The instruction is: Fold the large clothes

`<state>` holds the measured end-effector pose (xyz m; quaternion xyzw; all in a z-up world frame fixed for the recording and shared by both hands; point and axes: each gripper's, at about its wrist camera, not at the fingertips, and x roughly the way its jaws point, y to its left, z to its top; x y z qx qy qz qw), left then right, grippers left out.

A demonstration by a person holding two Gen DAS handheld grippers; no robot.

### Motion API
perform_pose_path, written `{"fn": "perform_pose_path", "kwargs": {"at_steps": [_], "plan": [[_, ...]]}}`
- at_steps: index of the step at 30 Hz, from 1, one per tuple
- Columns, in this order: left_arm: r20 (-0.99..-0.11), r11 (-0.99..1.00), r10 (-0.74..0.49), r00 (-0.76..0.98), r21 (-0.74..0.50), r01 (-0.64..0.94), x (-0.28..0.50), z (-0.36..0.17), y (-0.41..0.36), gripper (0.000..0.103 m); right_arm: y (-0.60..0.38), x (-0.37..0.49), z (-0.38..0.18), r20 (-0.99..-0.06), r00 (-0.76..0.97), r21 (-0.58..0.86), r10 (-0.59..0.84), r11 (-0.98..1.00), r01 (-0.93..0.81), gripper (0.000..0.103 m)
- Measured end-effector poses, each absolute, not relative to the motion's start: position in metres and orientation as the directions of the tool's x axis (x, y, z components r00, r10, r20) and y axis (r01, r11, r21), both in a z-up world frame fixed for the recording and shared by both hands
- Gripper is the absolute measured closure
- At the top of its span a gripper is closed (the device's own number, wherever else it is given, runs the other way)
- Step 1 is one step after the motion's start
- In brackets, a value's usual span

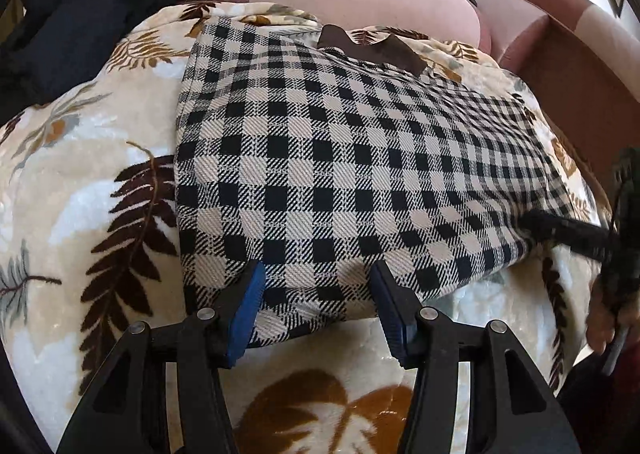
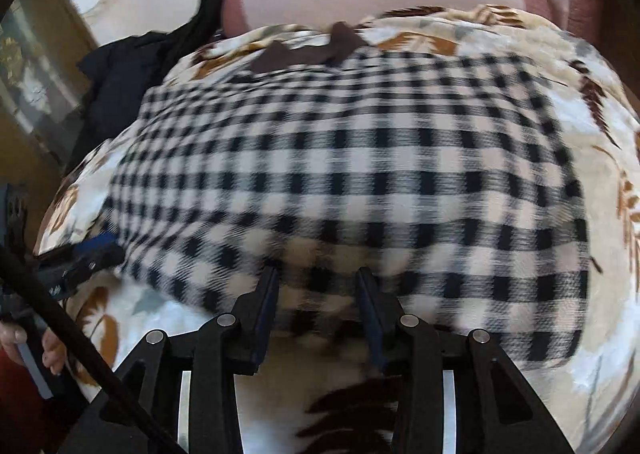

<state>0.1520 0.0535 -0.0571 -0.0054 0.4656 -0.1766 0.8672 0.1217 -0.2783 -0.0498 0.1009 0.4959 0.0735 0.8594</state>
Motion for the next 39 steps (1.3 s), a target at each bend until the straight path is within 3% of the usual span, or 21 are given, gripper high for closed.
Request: {"fn": "perform_pose_path", "kwargs": {"at_steps": [14, 26, 31, 39], "plan": [[-0.755, 0.925, -0.37, 0.541, -0.243, 0.294, 0.148, -0.03, 0.054, 0.05, -0.309, 0.126, -0.032, -0.81, 0.557, 0.278, 0.182, 0.956, 0.093, 0.059], [-0.822, 0.926, -0.227, 0.522, -0.016, 0.378, 0.142, -0.063, 0.003, 0.045, -0.278, 0.131, -0.044, -0.844, 0.52, 0.168, 0.131, 0.985, 0.024, 0.051], [-0.795, 0.921, -0.301, 0.526, -0.099, 0.378, 0.141, -0.049, 0.017, 0.045, -0.275, 0.129, -0.041, -0.837, 0.533, 0.151, 0.124, 0.988, 0.007, 0.048], [-0.747, 0.954, -0.3, 0.593, -0.245, 0.174, 0.171, -0.022, 0.089, 0.043, -0.243, 0.117, -0.024, -0.794, 0.596, 0.077, 0.116, 0.993, -0.091, 0.048]]}}
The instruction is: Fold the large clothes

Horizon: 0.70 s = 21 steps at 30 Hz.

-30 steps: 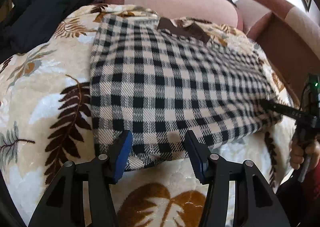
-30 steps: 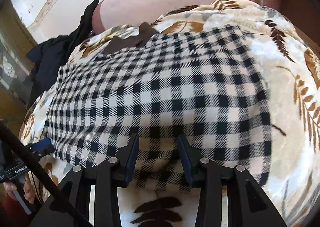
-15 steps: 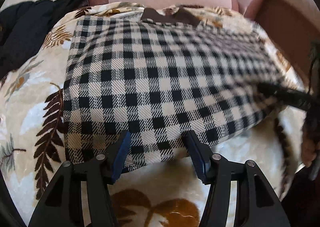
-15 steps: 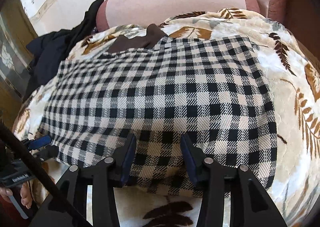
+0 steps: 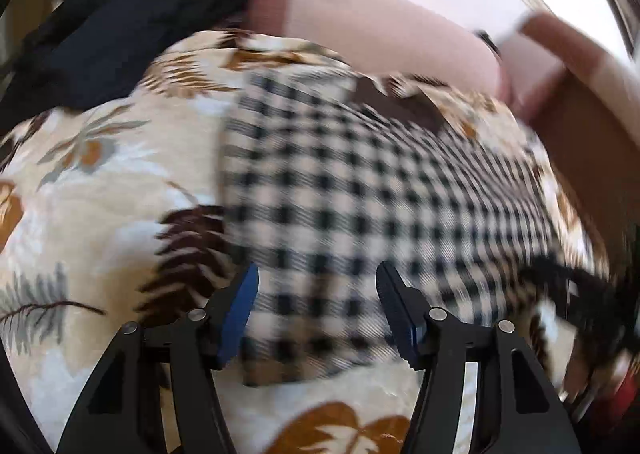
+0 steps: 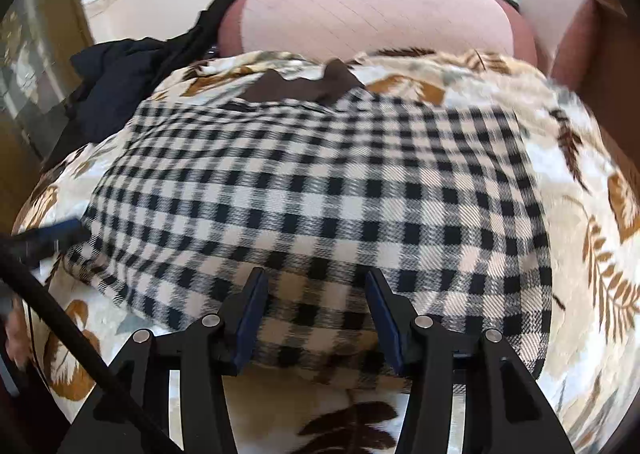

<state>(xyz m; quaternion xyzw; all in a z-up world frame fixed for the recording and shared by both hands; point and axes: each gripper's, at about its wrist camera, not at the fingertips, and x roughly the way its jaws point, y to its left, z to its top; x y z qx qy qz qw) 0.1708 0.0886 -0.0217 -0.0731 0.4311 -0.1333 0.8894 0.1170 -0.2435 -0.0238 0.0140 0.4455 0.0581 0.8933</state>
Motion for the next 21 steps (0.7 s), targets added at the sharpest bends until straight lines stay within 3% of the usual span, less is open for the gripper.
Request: {"fn": "perform_pose_path", "kwargs": {"at_steps": [5, 9, 14, 18, 21], "plan": [[-0.765, 0.953, -0.293, 0.574, -0.28, 0.114, 0.202, -0.021, 0.119, 0.039, -0.197, 0.112, -0.022, -0.786, 0.578, 0.105, 0.218, 0.969, -0.222, 0.047], [-0.774, 0.934, -0.343, 0.532, -0.343, 0.103, 0.238, -0.031, 0.131, 0.039, -0.131, 0.101, -0.031, -0.796, 0.54, 0.051, 0.273, 0.919, -0.391, 0.047], [-0.754, 0.875, -0.468, 0.461, -0.468, 0.123, 0.276, -0.048, 0.133, 0.039, -0.059, 0.087, -0.049, -0.797, 0.549, -0.089, 0.249, 0.852, -0.516, 0.047], [-0.729, 0.816, -0.564, 0.388, -0.563, 0.128, 0.301, -0.065, 0.129, 0.038, -0.017, 0.085, -0.063, -0.772, 0.614, -0.255, 0.163, 0.805, -0.535, 0.047], [-0.705, 0.782, -0.608, 0.365, -0.61, 0.126, 0.317, -0.072, 0.127, 0.037, -0.001, 0.09, -0.067, -0.756, 0.64, -0.299, 0.137, 0.797, -0.524, 0.047]]}}
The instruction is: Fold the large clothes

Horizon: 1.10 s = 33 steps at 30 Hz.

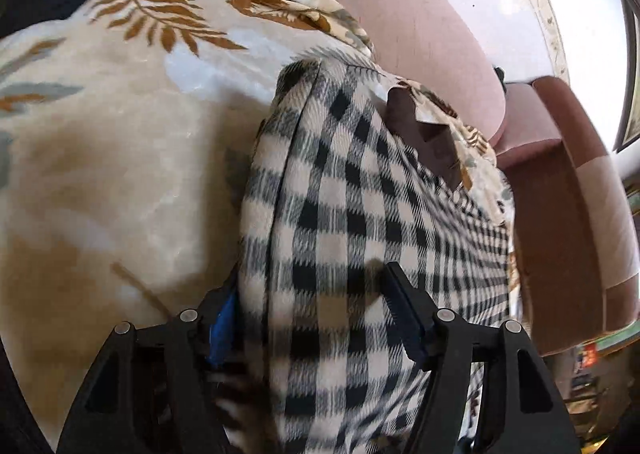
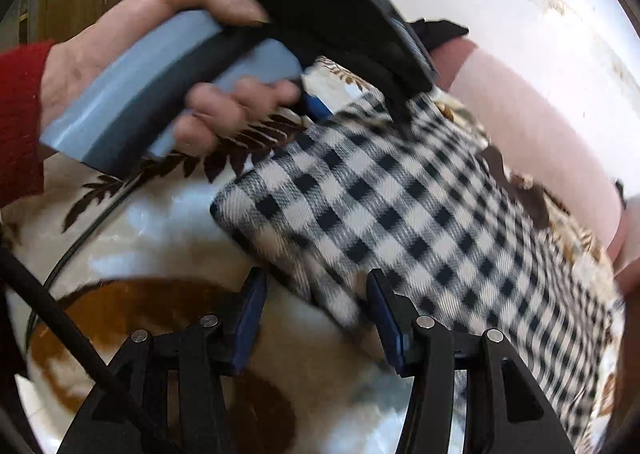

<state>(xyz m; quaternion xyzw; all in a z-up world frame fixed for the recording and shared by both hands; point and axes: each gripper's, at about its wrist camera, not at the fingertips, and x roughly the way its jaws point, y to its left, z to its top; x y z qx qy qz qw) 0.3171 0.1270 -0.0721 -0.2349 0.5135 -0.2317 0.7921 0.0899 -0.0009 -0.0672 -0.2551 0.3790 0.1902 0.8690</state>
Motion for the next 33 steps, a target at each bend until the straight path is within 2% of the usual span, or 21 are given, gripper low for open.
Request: {"fn": "perform_pose_path", "kwargs": {"at_steps": [11, 12, 13, 14, 16, 25, 30, 33], "plan": [[-0.643, 0.71, -0.695, 0.321, -0.684, 0.166, 0.352, -0.079, 0.118, 0.035, 0.02, 0.12, -0.073, -0.758, 0.636, -0.259, 0.143, 0.829, -0.495, 0.047], [-0.649, 0.719, -0.687, 0.326, -0.673, 0.176, 0.352, -0.077, 0.115, 0.045, 0.02, 0.12, -0.073, -0.759, 0.634, -0.253, 0.15, 0.829, -0.499, 0.054], [-0.659, 0.732, -0.673, 0.335, -0.657, 0.18, 0.351, -0.075, 0.111, 0.073, 0.019, 0.125, -0.073, -0.76, 0.629, -0.246, 0.161, 0.825, -0.509, 0.064], [-0.668, 0.743, -0.66, 0.343, -0.646, 0.173, 0.349, -0.073, 0.109, 0.082, 0.019, 0.128, -0.072, -0.757, 0.635, -0.259, 0.154, 0.821, -0.508, 0.087], [-0.679, 0.772, -0.623, 0.388, -0.613, 0.166, 0.341, -0.061, 0.105, 0.089, 0.019, 0.126, -0.065, -0.733, 0.665, -0.277, 0.144, 0.829, -0.485, 0.093], [-0.744, 0.872, -0.478, 0.467, -0.467, 0.147, 0.316, 0.001, 0.07, 0.091, -0.04, 0.107, -0.006, -0.646, 0.745, -0.181, 0.163, 0.916, -0.358, 0.096], [-0.748, 0.889, -0.459, 0.479, -0.383, 0.252, 0.304, 0.045, -0.009, 0.091, -0.103, 0.098, 0.015, -0.62, 0.775, -0.105, 0.12, 0.967, -0.234, 0.096], [-0.765, 0.887, -0.451, 0.461, -0.326, 0.326, 0.297, 0.054, -0.073, 0.091, -0.148, 0.091, 0.02, -0.625, 0.777, -0.067, 0.077, 0.986, -0.151, 0.097]]}}
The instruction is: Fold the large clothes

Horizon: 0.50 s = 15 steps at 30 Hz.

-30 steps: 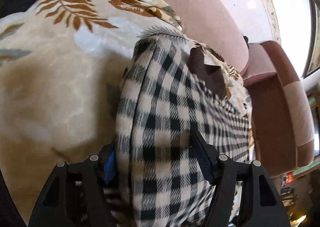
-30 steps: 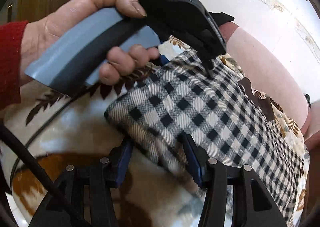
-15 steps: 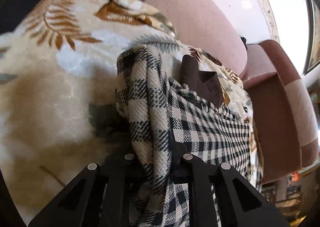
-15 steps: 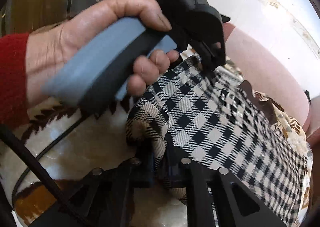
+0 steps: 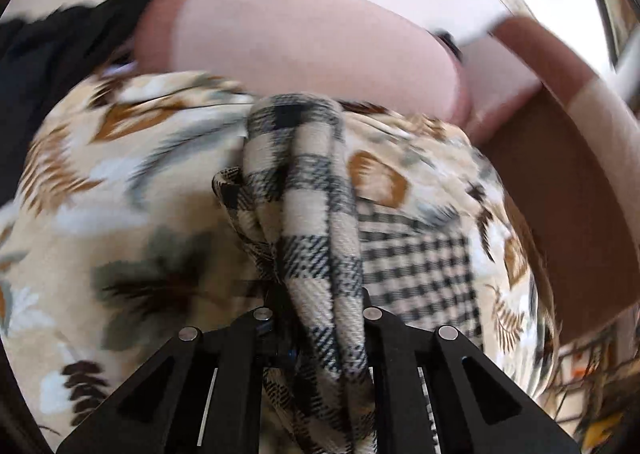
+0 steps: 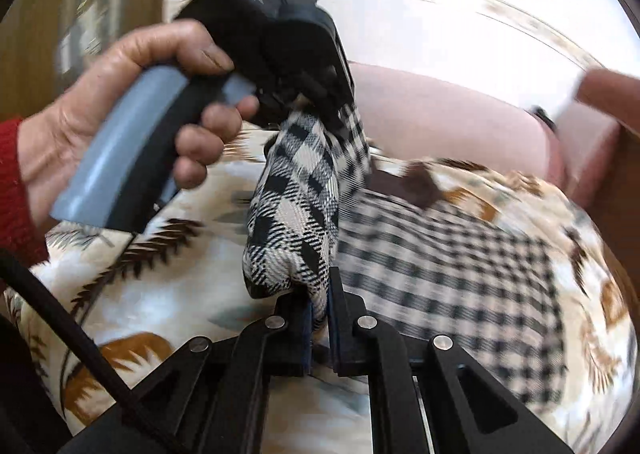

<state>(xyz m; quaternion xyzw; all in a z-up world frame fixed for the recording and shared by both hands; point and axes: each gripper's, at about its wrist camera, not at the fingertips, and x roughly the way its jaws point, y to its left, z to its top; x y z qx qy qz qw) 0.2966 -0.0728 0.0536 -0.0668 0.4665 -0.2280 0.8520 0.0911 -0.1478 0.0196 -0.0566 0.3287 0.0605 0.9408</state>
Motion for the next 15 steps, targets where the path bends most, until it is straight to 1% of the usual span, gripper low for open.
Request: {"fn": "perform_pose_path", "kwargs": {"at_steps": [6, 9, 12, 14, 15], "plan": [[-0.801, 0.867, -0.44, 0.405, -0.261, 0.425, 0.287, 0.042, -0.196, 0.091, -0.224, 0.074, 0.021, -0.65, 0.759, 0.032, 0.031, 0.999, -0.013, 0.097], [-0.816, 0.859, -0.435, 0.38, -0.251, 0.445, 0.285, 0.029, -0.233, 0.091, -0.261, 0.066, 0.016, -0.671, 0.741, 0.092, 0.022, 0.994, 0.054, 0.097], [-0.835, 0.858, -0.41, 0.367, -0.216, 0.466, 0.283, 0.015, -0.265, 0.091, -0.295, 0.067, 0.005, -0.703, 0.711, 0.15, 0.03, 0.983, 0.107, 0.097], [-0.85, 0.858, -0.385, 0.36, -0.187, 0.478, 0.282, 0.005, -0.282, 0.09, -0.311, 0.069, -0.003, -0.727, 0.686, 0.185, 0.042, 0.973, 0.136, 0.097], [-0.856, 0.859, -0.374, 0.356, -0.176, 0.48, 0.282, 0.001, -0.287, 0.087, -0.319, 0.071, -0.009, -0.741, 0.669, 0.208, 0.055, 0.966, 0.151, 0.097]]}}
